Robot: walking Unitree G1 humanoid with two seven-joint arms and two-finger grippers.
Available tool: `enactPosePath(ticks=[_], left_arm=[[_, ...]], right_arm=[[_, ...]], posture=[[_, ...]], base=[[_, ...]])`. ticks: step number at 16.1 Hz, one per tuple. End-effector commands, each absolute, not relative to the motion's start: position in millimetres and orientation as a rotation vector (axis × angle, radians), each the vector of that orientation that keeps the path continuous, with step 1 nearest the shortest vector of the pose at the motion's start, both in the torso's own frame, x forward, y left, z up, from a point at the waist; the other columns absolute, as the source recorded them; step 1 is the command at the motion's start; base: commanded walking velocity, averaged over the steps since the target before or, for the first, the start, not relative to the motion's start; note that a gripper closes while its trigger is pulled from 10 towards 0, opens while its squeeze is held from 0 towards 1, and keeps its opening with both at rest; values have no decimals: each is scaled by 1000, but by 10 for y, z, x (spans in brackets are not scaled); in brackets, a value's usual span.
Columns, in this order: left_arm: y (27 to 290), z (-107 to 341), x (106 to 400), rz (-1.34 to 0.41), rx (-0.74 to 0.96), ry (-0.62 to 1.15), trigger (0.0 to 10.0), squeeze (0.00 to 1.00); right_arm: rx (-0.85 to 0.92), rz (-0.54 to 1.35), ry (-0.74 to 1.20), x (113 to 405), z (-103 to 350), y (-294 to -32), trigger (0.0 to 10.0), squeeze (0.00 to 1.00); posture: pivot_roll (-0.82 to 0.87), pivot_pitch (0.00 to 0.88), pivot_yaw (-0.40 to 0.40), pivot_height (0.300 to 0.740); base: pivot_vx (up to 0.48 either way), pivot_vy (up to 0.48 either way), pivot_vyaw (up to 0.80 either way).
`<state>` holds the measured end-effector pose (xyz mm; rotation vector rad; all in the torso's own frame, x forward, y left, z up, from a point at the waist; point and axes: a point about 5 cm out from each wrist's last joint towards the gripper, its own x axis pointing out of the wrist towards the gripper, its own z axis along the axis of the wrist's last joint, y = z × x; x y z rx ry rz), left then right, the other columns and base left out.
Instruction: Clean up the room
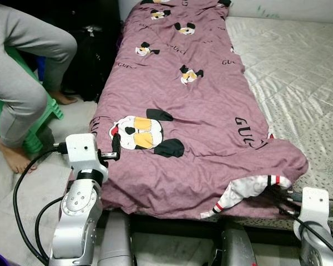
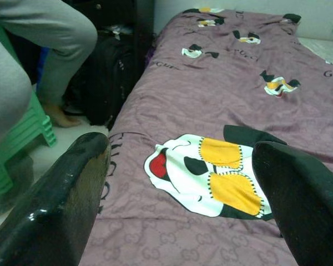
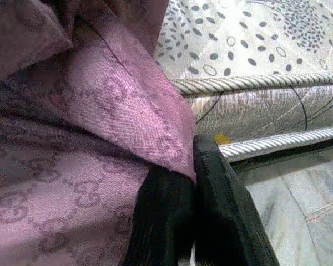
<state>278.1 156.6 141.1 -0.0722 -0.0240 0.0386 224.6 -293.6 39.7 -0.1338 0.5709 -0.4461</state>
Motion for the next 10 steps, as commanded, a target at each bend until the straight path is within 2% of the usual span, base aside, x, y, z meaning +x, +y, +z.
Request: enactPosePath(ticks=[1, 7, 10], left_arm=[[1543, 1397, 2786, 30, -81, -20, 10000, 0], [1557, 1377, 2779, 31, -79, -15, 10000, 0], [1549, 1382, 2788, 31, -82, -20, 10000, 0]], right_arm=[[-132, -500, 591, 2146, 390, -3038, 10000, 1000], [-198, -409, 567, 2074, 383, -2876, 10000, 1000], [-203, -391, 474, 2159, 497, -2836, 10000, 1000]], posture=[[2, 67, -6, 544], [4, 64, -13, 544], [0, 63, -10, 544]], base=[[0, 0, 0], [0, 0, 0], [0, 0, 0]])
